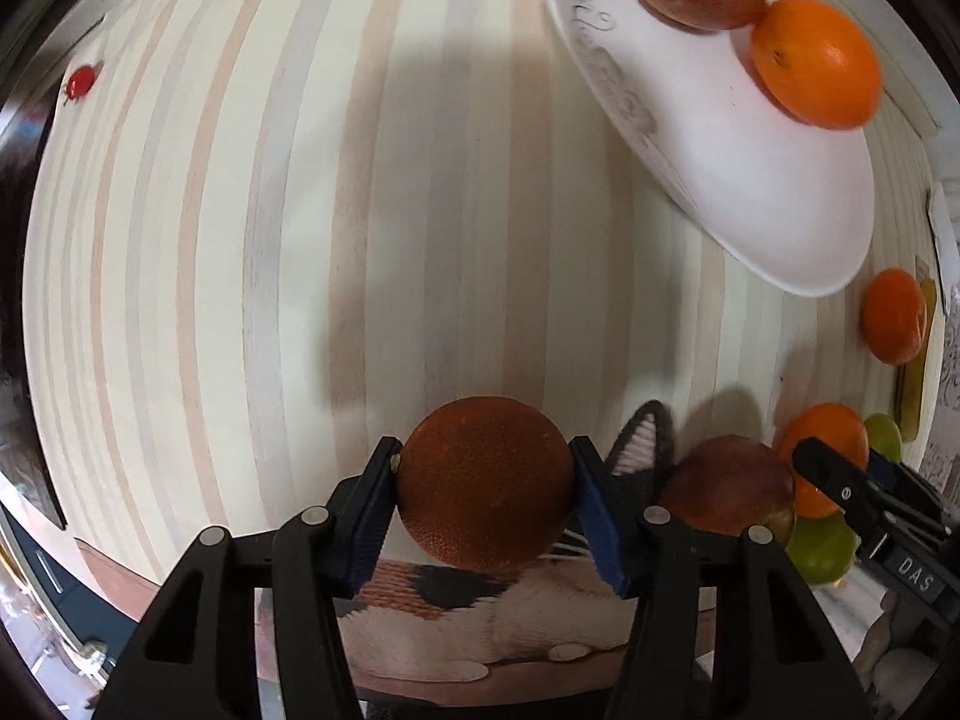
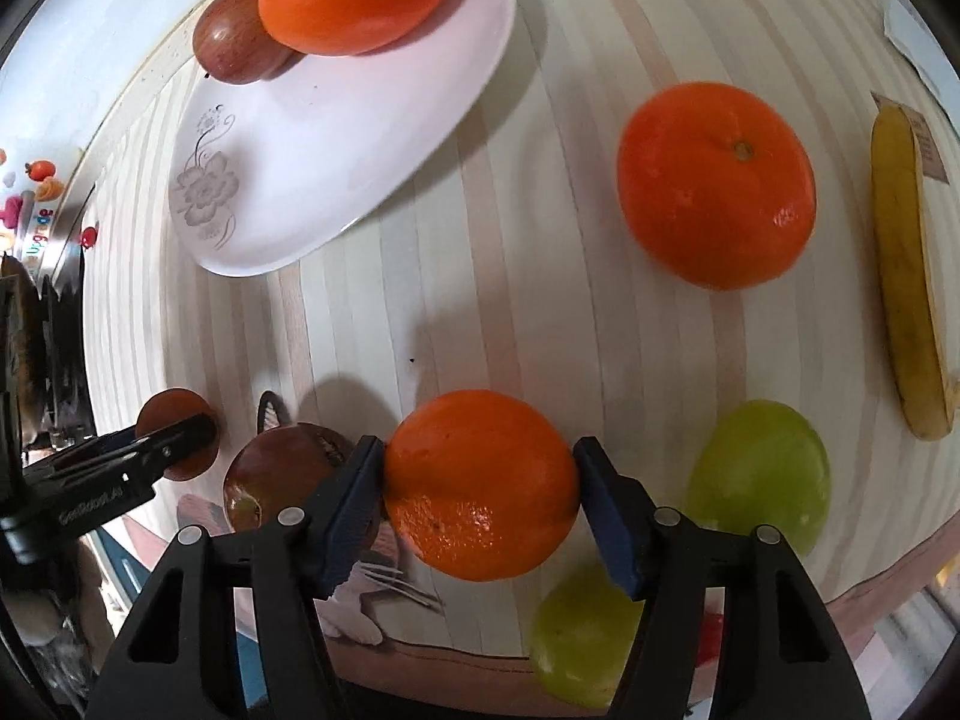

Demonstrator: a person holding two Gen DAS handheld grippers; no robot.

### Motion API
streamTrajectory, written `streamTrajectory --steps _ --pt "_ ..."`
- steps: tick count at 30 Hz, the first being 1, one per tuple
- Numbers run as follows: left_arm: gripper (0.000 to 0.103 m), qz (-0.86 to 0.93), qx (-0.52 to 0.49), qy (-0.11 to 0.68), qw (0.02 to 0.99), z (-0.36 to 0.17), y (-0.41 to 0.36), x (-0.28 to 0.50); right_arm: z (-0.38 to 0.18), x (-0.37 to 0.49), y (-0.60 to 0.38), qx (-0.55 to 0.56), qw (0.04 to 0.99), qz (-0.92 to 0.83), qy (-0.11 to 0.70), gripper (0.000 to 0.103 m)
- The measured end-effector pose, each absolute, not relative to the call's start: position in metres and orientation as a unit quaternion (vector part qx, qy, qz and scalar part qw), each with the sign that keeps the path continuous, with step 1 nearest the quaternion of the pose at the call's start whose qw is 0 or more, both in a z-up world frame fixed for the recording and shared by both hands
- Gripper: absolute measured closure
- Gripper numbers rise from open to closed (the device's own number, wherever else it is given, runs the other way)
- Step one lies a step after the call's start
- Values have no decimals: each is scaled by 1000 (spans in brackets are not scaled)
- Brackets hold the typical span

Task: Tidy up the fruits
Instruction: 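Grasp the brown fruit with the left tool while the right tool grasps a tangerine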

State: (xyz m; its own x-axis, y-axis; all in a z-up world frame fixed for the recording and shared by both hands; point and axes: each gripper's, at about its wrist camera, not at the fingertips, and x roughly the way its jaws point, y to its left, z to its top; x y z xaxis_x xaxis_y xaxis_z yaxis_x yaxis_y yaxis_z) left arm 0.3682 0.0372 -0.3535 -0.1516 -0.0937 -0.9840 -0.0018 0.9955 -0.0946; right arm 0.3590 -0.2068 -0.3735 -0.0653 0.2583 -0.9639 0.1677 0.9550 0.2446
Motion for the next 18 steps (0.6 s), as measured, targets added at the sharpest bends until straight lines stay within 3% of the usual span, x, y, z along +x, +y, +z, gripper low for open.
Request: streamTrajectory --steps 10,18 --pt "50 -32 -22 748 662 -353 44 372 -378 367 -196 136 658 41 740 36" --pt "50 -62 -35 727 683 -303 24 382 -357 368 -203 175 672 52 718 37"
